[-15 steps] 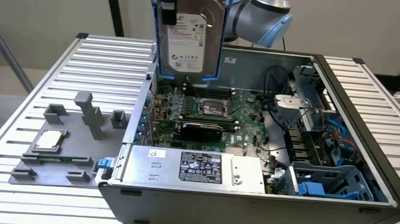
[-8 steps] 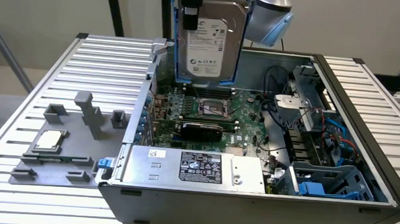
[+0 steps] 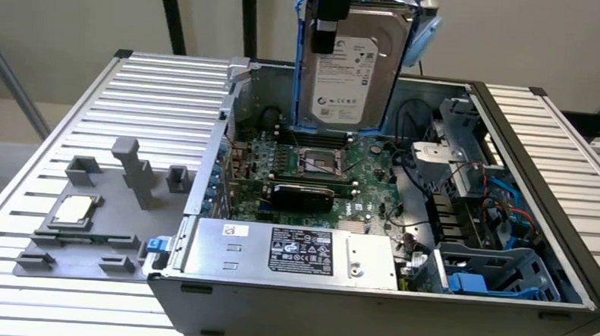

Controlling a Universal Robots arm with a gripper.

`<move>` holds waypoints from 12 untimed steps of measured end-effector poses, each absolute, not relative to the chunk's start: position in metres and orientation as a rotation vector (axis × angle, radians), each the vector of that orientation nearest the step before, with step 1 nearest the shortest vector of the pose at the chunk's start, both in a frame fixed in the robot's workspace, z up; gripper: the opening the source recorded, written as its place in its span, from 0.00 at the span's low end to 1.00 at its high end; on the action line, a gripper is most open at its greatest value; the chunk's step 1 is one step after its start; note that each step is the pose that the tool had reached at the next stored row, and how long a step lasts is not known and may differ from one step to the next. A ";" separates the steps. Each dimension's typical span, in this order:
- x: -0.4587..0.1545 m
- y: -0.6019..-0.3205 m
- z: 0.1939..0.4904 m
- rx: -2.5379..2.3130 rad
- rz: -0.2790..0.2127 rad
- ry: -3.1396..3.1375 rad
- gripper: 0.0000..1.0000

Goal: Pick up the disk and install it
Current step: 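Pick up the disk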

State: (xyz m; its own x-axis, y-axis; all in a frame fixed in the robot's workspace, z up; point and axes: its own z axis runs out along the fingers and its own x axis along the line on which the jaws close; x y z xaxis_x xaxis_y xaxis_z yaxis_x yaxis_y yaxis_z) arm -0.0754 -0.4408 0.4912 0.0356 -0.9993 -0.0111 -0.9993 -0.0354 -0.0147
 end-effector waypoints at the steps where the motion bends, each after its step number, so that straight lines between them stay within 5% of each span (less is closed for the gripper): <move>1: -0.071 -0.442 0.491 -2.247 -0.004 2.169 0.00; 12: -0.022 -0.464 0.490 -2.248 -0.004 2.169 0.00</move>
